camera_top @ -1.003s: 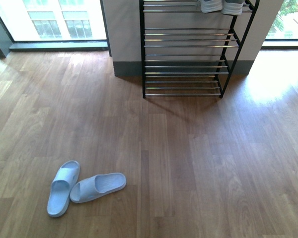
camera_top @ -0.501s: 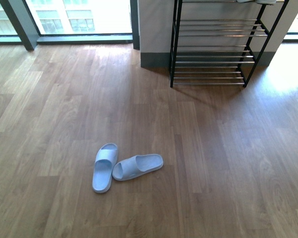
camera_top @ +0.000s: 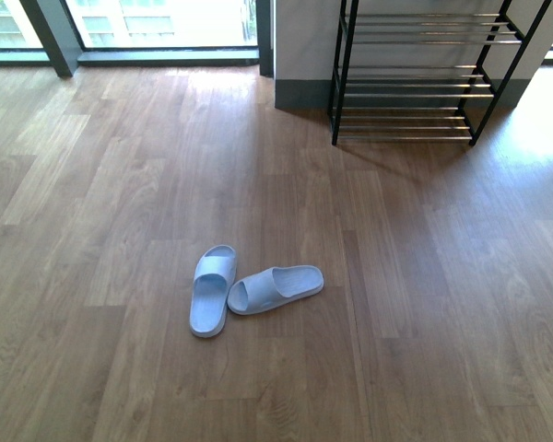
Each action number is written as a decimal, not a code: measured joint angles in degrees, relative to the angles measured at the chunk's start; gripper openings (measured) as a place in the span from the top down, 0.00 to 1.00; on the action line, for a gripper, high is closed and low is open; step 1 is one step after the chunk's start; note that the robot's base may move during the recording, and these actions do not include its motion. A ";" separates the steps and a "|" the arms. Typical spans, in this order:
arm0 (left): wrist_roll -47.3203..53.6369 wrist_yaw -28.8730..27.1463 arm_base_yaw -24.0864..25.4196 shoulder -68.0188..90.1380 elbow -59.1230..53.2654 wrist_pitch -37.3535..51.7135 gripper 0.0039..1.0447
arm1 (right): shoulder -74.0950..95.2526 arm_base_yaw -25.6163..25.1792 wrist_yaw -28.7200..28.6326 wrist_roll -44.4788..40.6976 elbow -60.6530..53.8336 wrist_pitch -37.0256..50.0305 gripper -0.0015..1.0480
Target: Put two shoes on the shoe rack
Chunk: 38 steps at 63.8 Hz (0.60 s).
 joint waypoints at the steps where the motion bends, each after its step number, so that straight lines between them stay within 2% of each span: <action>1: 0.02 -0.02 0.00 0.00 -0.02 0.00 0.09 | 0.00 0.00 0.04 0.02 0.00 0.00 0.09; 38: 0.00 0.00 0.00 0.00 -0.02 0.00 0.09 | 0.00 0.00 0.04 0.00 0.00 0.00 0.09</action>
